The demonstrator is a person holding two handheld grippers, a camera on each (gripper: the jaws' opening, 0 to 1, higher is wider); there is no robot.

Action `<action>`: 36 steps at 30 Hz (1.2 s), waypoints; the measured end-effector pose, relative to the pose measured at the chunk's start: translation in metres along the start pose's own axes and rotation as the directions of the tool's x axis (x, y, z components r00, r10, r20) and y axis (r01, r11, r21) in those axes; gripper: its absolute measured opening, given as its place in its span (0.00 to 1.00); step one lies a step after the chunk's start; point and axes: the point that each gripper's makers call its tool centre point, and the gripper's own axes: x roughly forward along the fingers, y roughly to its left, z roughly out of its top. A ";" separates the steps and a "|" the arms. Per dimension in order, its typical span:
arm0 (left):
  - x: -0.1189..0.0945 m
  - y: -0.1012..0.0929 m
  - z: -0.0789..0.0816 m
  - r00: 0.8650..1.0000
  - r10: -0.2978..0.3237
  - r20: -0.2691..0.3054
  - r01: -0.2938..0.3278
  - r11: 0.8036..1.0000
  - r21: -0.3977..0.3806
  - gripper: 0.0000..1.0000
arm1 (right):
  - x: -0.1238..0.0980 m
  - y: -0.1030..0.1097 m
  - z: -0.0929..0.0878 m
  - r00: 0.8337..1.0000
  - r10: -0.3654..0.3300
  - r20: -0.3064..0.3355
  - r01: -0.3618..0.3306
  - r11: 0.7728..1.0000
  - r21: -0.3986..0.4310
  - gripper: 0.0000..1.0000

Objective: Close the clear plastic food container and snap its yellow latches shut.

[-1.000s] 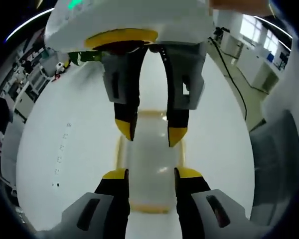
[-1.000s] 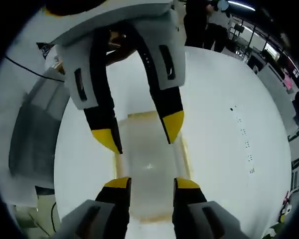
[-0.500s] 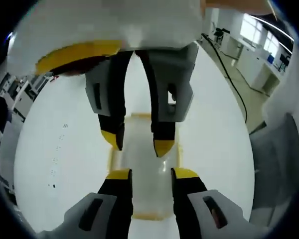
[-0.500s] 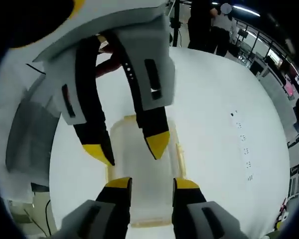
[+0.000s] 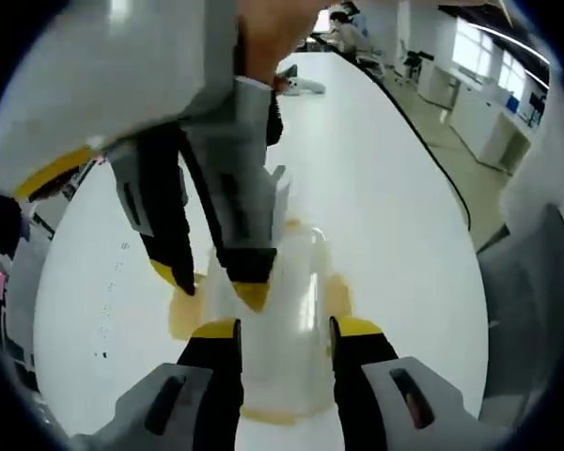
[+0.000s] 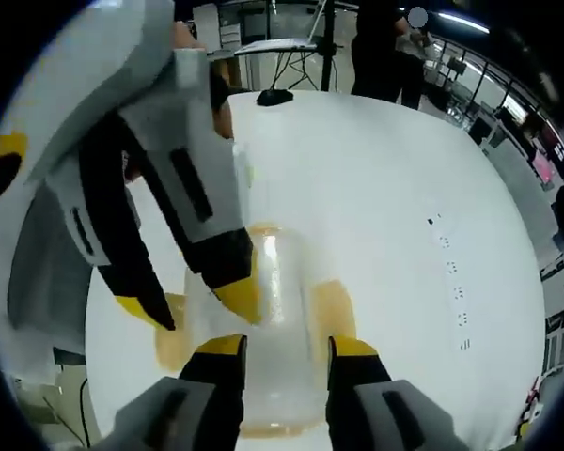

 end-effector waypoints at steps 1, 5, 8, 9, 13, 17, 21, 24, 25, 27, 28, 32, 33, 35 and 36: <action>0.001 -0.001 0.001 1.000 0.006 0.004 -0.006 1.000 0.009 0.36 | 0.000 -0.002 0.001 1.000 -0.001 0.004 0.001 1.000 -0.001 0.33; 0.004 -0.002 0.001 0.999 0.032 0.004 -0.032 0.999 0.036 0.38 | 0.003 -0.004 0.001 1.000 0.013 0.005 -0.013 1.000 -0.002 0.34; 0.007 -0.004 0.001 0.999 0.044 0.001 -0.044 0.998 0.035 0.42 | 0.006 -0.005 0.000 1.000 0.025 0.001 -0.025 1.000 0.003 0.35; 0.008 -0.003 0.001 0.998 0.062 0.001 -0.062 0.997 0.048 0.43 | 0.006 -0.005 -0.001 1.000 0.031 0.001 -0.031 1.000 0.003 0.35; 0.011 -0.006 -0.003 0.997 0.077 -0.017 -0.076 0.995 0.064 0.46 | 0.009 -0.005 0.000 0.998 0.059 0.004 -0.059 0.998 0.016 0.36; 0.016 -0.007 -0.008 0.995 0.091 -0.035 -0.089 0.993 0.074 0.48 | 0.010 -0.005 0.001 0.996 0.084 0.003 -0.084 0.996 0.025 0.37; 0.018 -0.006 -0.012 0.993 0.113 -0.045 -0.108 0.989 0.099 0.47 | 0.012 -0.004 0.001 0.993 0.116 -0.011 -0.116 0.993 0.021 0.36; 0.018 -0.006 -0.013 0.990 0.130 -0.048 -0.123 0.986 0.115 0.46 | 0.012 -0.003 0.001 0.988 0.150 -0.020 -0.150 0.988 0.023 0.34; 0.018 -0.005 -0.013 0.990 0.133 -0.047 -0.126 0.985 0.116 0.46 | 0.013 -0.002 0.001 0.987 0.161 -0.022 -0.160 0.987 0.021 0.34; 0.019 -0.004 -0.014 0.989 0.138 -0.045 -0.132 0.984 0.119 0.45 | 0.014 -0.003 0.001 0.985 0.173 -0.025 -0.173 0.985 0.010 0.35; 0.019 -0.003 -0.014 0.989 0.143 -0.044 -0.136 0.983 0.125 0.44 | 0.014 -0.003 0.001 0.983 0.183 -0.026 -0.183 0.983 0.011 0.35; 0.020 -0.001 -0.013 0.987 0.155 -0.037 -0.150 0.983 0.107 0.44 | 0.015 -0.003 0.000 0.978 0.207 -0.029 -0.207 0.978 0.012 0.35; 0.021 -0.002 -0.013 0.986 0.163 -0.040 -0.157 0.980 0.121 0.44 | 0.015 -0.001 0.000 0.976 0.214 -0.030 -0.214 0.977 0.002 0.35; 0.022 -0.002 -0.017 0.980 0.190 -0.053 -0.177 0.966 0.186 0.44 | 0.016 -0.002 -0.001 0.974 0.227 -0.026 -0.227 0.974 0.001 0.35; 0.023 -0.003 -0.017 0.980 0.194 -0.046 -0.184 0.968 0.169 0.44 | 0.016 -0.002 -0.001 0.972 0.232 -0.024 -0.232 0.973 0.002 0.35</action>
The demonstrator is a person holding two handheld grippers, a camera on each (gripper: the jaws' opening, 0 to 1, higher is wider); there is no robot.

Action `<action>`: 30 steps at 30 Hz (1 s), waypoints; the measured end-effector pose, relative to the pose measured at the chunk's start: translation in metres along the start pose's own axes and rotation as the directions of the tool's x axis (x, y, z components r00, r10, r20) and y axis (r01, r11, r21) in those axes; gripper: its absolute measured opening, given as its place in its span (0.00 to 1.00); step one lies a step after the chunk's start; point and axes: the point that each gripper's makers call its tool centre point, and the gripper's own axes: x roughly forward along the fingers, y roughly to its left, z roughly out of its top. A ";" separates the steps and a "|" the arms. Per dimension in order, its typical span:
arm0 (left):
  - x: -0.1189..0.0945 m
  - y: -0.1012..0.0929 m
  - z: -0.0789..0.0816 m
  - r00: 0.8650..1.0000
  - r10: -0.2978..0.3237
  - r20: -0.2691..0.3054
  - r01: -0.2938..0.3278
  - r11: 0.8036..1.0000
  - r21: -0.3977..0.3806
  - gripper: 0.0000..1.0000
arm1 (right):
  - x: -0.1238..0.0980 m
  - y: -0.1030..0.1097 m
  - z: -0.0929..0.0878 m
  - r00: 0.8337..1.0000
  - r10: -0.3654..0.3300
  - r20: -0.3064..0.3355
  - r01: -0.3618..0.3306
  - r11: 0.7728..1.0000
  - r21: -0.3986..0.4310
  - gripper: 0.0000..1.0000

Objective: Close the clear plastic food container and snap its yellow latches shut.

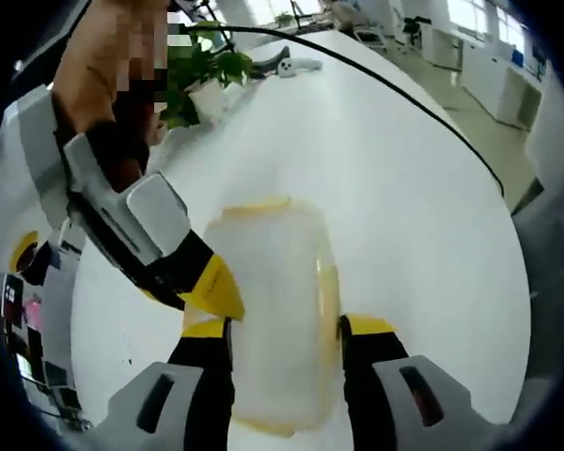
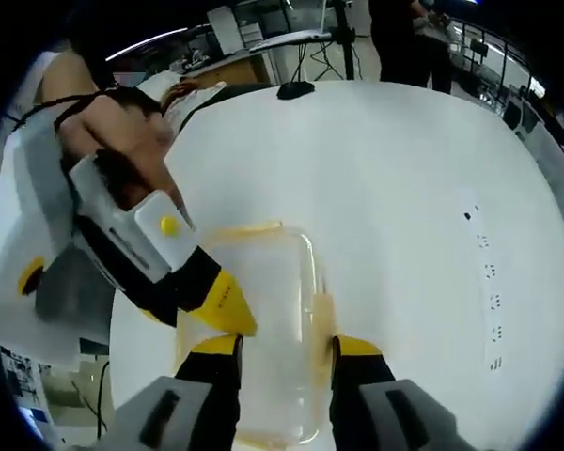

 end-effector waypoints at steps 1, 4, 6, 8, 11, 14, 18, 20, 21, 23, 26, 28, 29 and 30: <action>0.000 0.001 0.000 1.000 0.004 0.003 -0.004 1.000 -0.007 0.43 | 0.000 -0.001 0.000 1.000 0.004 -0.002 -0.004 1.000 0.002 0.35; 0.001 0.003 0.001 1.000 -0.003 -0.007 0.003 1.000 -0.029 0.42 | 0.002 0.004 0.000 0.999 0.026 -0.031 -0.027 1.000 -0.014 0.34; 0.001 0.003 0.001 1.000 0.000 -0.013 0.000 1.000 -0.028 0.41 | 0.004 0.003 0.000 0.999 0.019 -0.033 -0.020 1.000 -0.013 0.33; 0.001 0.004 0.000 1.000 0.000 -0.013 0.000 1.000 -0.030 0.41 | 0.003 0.004 -0.001 0.999 0.021 -0.037 -0.022 1.000 -0.019 0.33; 0.003 0.004 0.000 1.000 0.003 -0.019 -0.004 0.999 -0.032 0.38 | 0.005 0.002 0.000 0.998 0.023 -0.057 -0.024 0.999 -0.022 0.31; 0.007 0.010 -0.001 0.999 0.028 -0.039 -0.030 0.998 -0.061 0.37 | 0.009 0.005 -0.005 0.994 0.070 -0.084 -0.070 0.998 0.002 0.29; 0.006 0.008 -0.002 0.999 0.041 -0.006 -0.041 0.997 -0.071 0.37 | 0.010 0.002 -0.006 0.992 0.097 -0.085 -0.097 0.995 0.006 0.30; 0.005 0.007 0.000 0.999 0.046 -0.015 -0.047 0.997 -0.062 0.37 | 0.008 0.001 -0.006 0.992 0.094 -0.079 -0.094 0.996 0.009 0.31; 0.006 0.006 0.000 0.999 0.047 -0.014 -0.047 0.997 -0.061 0.37 | 0.008 0.002 -0.006 0.993 0.093 -0.077 -0.093 0.996 0.009 0.31; 0.005 0.005 -0.001 0.999 0.044 -0.006 -0.044 0.997 -0.060 0.37 | 0.007 0.002 -0.004 0.993 0.089 -0.077 -0.088 0.996 0.008 0.32; 0.002 0.005 0.000 0.999 0.045 0.001 -0.045 0.998 -0.042 0.39 | 0.006 -0.001 -0.003 0.993 0.082 -0.085 -0.082 0.997 0.001 0.33; 0.001 0.004 0.000 0.999 0.040 0.000 -0.040 0.999 -0.008 0.40 | 0.004 0.001 -0.002 0.993 0.063 -0.099 -0.064 0.998 0.001 0.34; 0.001 0.002 0.000 0.999 0.037 -0.005 -0.037 0.999 0.003 0.40 | 0.004 0.002 -0.001 0.993 0.051 -0.106 -0.051 0.999 -0.003 0.34; 0.000 0.003 0.001 0.999 0.034 -0.008 -0.034 0.999 0.003 0.41 | 0.003 0.000 -0.001 0.993 0.038 -0.116 -0.037 0.999 0.003 0.35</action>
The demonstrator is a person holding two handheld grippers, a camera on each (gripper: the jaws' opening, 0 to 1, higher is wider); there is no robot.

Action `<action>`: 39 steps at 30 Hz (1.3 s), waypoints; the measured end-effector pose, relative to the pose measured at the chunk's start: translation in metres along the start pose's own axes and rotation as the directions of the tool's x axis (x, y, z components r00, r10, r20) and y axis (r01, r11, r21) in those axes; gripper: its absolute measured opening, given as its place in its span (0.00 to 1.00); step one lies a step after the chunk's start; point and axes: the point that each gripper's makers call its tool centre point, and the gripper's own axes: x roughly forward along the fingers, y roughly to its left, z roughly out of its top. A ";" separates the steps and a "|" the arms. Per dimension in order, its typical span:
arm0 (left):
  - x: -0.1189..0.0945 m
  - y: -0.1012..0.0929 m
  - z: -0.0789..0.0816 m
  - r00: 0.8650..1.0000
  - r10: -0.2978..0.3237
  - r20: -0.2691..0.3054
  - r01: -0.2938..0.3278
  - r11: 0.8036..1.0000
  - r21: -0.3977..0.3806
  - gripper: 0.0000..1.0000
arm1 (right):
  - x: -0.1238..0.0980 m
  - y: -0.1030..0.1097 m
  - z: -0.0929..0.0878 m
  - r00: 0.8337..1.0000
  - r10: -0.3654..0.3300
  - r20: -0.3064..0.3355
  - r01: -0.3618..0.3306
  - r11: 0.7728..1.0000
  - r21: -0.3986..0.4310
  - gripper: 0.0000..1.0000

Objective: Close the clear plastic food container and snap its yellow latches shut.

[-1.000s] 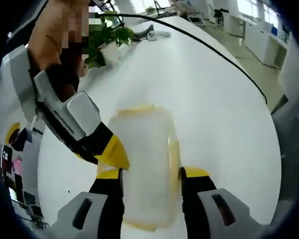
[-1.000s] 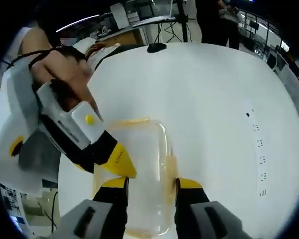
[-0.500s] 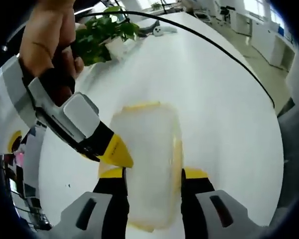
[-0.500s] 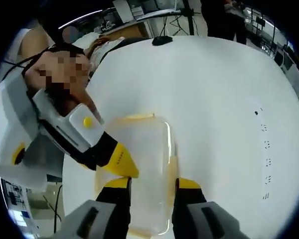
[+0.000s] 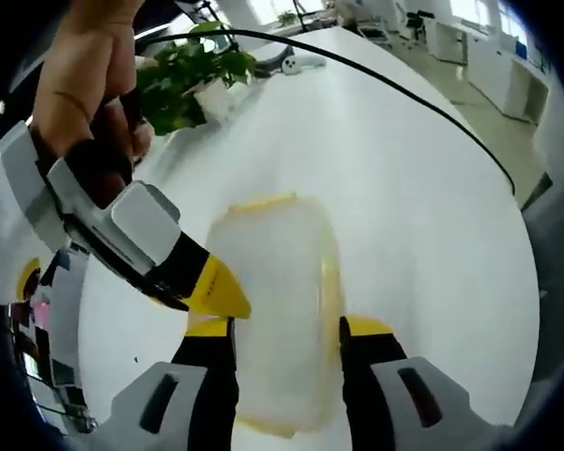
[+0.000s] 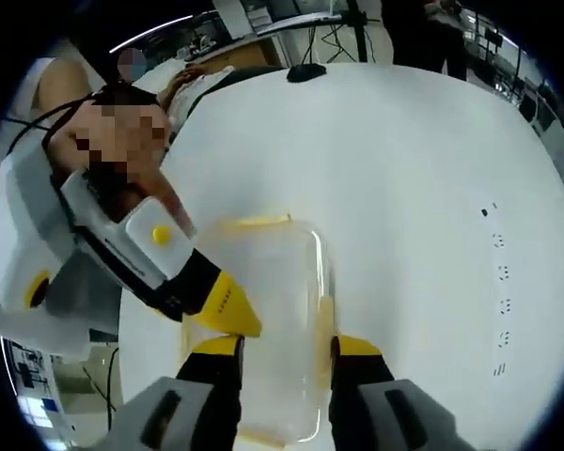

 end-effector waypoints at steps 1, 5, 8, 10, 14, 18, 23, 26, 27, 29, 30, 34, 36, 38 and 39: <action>-0.001 -0.001 0.001 1.000 -0.002 0.000 0.002 1.000 0.000 0.41 | -0.001 0.002 0.000 1.000 -0.004 0.000 0.004 1.000 -0.002 0.35; -0.003 -0.008 0.000 0.999 -0.035 -0.003 0.035 0.999 0.038 0.48 | -0.005 0.000 -0.001 0.999 -0.039 0.011 0.039 0.999 0.011 0.37; -0.007 -0.009 -0.006 0.999 -0.025 -0.030 0.028 0.994 0.104 0.46 | -0.011 0.000 -0.001 0.998 -0.068 0.010 0.068 0.998 -0.006 0.36; -0.010 -0.010 -0.008 0.999 -0.039 -0.027 0.041 0.996 0.082 0.47 | -0.013 -0.001 -0.003 0.996 -0.084 0.012 0.084 0.996 -0.006 0.38; -0.015 -0.002 -0.013 0.999 -0.036 -0.034 0.038 0.997 0.066 0.48 | -0.016 0.001 -0.007 0.995 -0.102 0.009 0.102 0.995 -0.013 0.41; -0.019 0.007 -0.017 0.999 -0.031 -0.034 0.033 0.998 0.061 0.47 | -0.022 0.002 -0.011 0.991 -0.135 0.007 0.136 0.990 -0.035 0.42; -0.020 0.016 -0.028 0.997 -0.051 -0.053 0.052 0.998 0.032 0.51 | -0.030 0.007 -0.012 0.986 -0.166 0.020 0.166 0.985 -0.035 0.44; -0.021 0.021 -0.032 0.996 -0.061 -0.059 0.063 0.998 0.025 0.51 | -0.033 0.010 -0.015 0.982 -0.187 0.021 0.187 0.981 -0.040 0.47; -0.021 0.021 -0.033 0.996 -0.062 -0.063 0.064 0.998 0.023 0.52 | -0.033 0.011 -0.015 0.982 -0.188 0.023 0.189 0.981 -0.039 0.48; -0.022 0.023 -0.034 0.996 -0.068 -0.063 0.069 0.997 0.017 0.53 | -0.033 0.013 -0.017 0.981 -0.193 0.024 0.194 0.980 -0.040 0.49; -0.022 0.025 -0.034 0.995 -0.072 -0.064 0.073 0.997 0.007 0.54 | -0.033 0.013 -0.018 0.980 -0.197 0.021 0.198 0.979 -0.043 0.49; -0.021 0.027 -0.034 0.995 -0.077 -0.059 0.078 0.997 0.005 0.56 | -0.031 0.018 -0.022 0.978 -0.208 0.026 0.209 0.977 -0.049 0.51; -0.021 0.028 -0.035 0.995 -0.084 -0.058 0.084 0.996 0.001 0.56 | -0.031 0.019 -0.024 0.976 -0.217 0.029 0.218 0.975 -0.050 0.53; -0.021 0.029 -0.036 0.994 -0.091 -0.056 0.091 0.996 -0.006 0.58 | -0.030 0.021 -0.026 0.976 -0.216 0.032 0.218 0.975 -0.047 0.53; -0.021 0.030 -0.037 0.994 -0.092 -0.057 0.092 0.996 -0.007 0.59 | -0.029 0.023 -0.028 0.975 -0.221 0.029 0.222 0.974 -0.051 0.53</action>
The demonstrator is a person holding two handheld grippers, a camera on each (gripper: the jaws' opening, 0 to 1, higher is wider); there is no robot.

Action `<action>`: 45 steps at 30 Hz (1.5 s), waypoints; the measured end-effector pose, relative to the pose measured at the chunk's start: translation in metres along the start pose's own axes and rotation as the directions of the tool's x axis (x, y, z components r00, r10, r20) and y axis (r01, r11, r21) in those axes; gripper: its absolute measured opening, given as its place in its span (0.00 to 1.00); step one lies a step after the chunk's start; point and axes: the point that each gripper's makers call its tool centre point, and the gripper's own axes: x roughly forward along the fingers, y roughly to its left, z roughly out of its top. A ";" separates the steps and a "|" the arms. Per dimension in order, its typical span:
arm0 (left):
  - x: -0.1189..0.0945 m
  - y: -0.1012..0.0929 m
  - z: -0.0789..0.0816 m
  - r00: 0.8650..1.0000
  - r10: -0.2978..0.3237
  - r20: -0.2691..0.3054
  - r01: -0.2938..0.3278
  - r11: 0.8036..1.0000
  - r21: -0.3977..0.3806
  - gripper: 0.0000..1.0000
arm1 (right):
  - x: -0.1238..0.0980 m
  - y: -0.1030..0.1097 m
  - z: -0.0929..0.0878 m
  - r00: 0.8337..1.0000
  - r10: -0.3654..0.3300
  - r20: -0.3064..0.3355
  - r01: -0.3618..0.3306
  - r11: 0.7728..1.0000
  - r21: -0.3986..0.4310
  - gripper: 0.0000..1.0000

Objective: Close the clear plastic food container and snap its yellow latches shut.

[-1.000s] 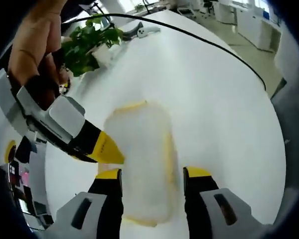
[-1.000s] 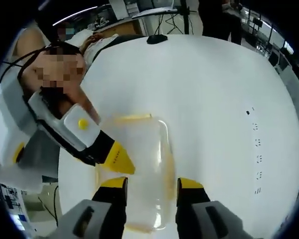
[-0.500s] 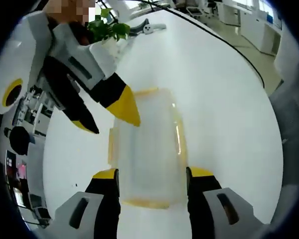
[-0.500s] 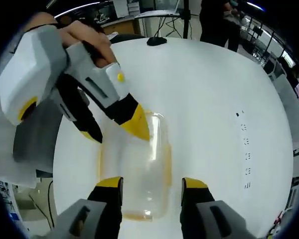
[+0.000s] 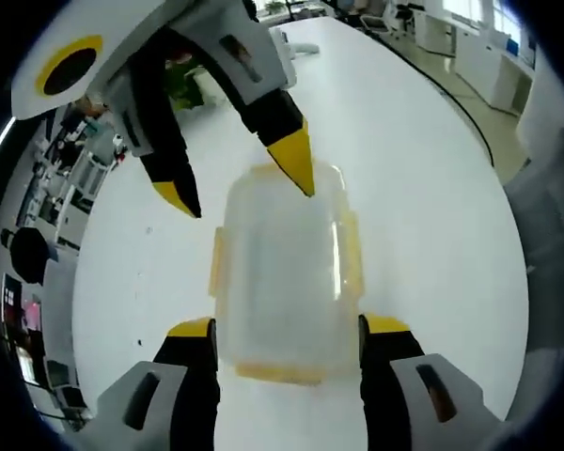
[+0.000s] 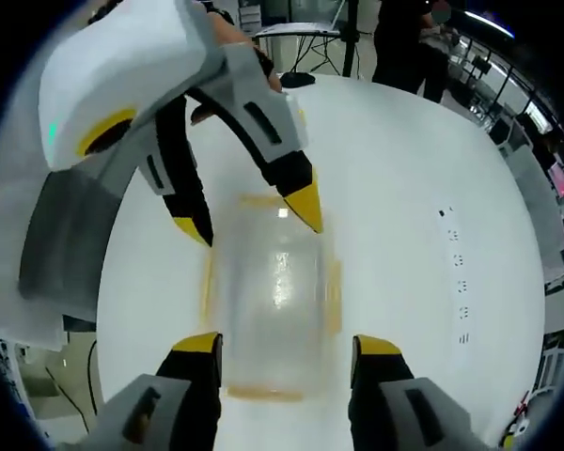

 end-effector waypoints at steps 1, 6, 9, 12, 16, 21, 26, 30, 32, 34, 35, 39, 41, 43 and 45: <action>0.000 0.001 -0.001 1.000 -0.002 0.000 0.002 1.000 -0.004 0.59 | 0.000 0.000 -0.001 1.000 -0.006 -0.004 0.006 1.000 -0.004 0.54; 0.001 0.004 -0.003 1.000 -0.018 0.004 0.018 0.999 -0.035 0.62 | 0.002 0.004 -0.005 1.000 -0.016 -0.004 0.016 1.000 -0.002 0.58; 0.002 0.005 -0.004 1.000 -0.025 0.006 0.026 0.999 -0.043 0.64 | 0.003 0.008 -0.006 1.000 -0.012 0.001 0.012 1.000 0.009 0.59; 0.004 0.005 -0.004 0.999 -0.032 0.008 0.032 0.998 -0.050 0.65 | 0.006 0.013 -0.010 1.000 -0.014 -0.011 0.014 1.000 -0.001 0.59; 0.006 0.006 -0.004 0.999 -0.039 0.008 0.039 0.998 -0.045 0.68 | 0.007 0.013 -0.014 0.999 -0.028 -0.018 0.027 1.000 -0.008 0.63; 0.010 0.006 -0.005 0.999 -0.050 0.001 0.050 0.998 -0.049 0.69 | 0.012 0.012 -0.019 0.999 -0.046 -0.020 0.046 0.999 -0.010 0.68; 0.017 0.002 -0.008 0.998 -0.063 -0.015 0.062 0.997 -0.042 0.69 | 0.019 0.012 -0.024 0.998 -0.060 -0.027 0.059 0.998 -0.014 0.70; 0.022 0.002 -0.008 0.997 -0.068 -0.024 0.067 0.997 -0.047 0.70 | 0.026 0.010 -0.026 0.995 -0.090 -0.035 0.089 0.995 -0.039 0.72; 0.025 0.001 -0.009 0.997 -0.067 -0.029 0.066 0.997 -0.032 0.71 | 0.026 0.009 -0.025 0.995 -0.096 -0.028 0.095 0.995 -0.030 0.71; 0.026 0.001 -0.009 0.997 -0.069 -0.033 0.068 0.997 -0.031 0.72 | 0.028 0.011 -0.026 0.995 -0.093 -0.026 0.092 0.996 -0.020 0.70; 0.026 0.001 -0.009 0.997 -0.071 -0.033 0.070 0.997 -0.035 0.72 | 0.028 0.010 -0.025 0.995 -0.097 -0.020 0.096 0.995 -0.023 0.70; 0.026 0.000 -0.009 0.997 -0.073 -0.030 0.072 0.997 -0.038 0.72 | 0.029 0.012 -0.025 0.996 -0.085 -0.015 0.085 0.996 -0.007 0.69; 0.027 0.000 -0.009 0.997 -0.074 -0.027 0.073 0.996 -0.040 0.72 | 0.029 0.012 -0.025 0.996 -0.084 -0.018 0.084 0.996 -0.007 0.70; 0.026 0.000 -0.009 0.997 -0.075 -0.022 0.074 0.996 -0.041 0.72 | 0.029 0.012 -0.025 0.996 -0.084 -0.021 0.084 0.996 -0.007 0.70; 0.026 0.000 -0.010 0.997 -0.075 -0.025 0.074 0.997 -0.038 0.72 | 0.030 0.013 -0.023 0.996 -0.085 -0.018 0.085 0.996 -0.003 0.69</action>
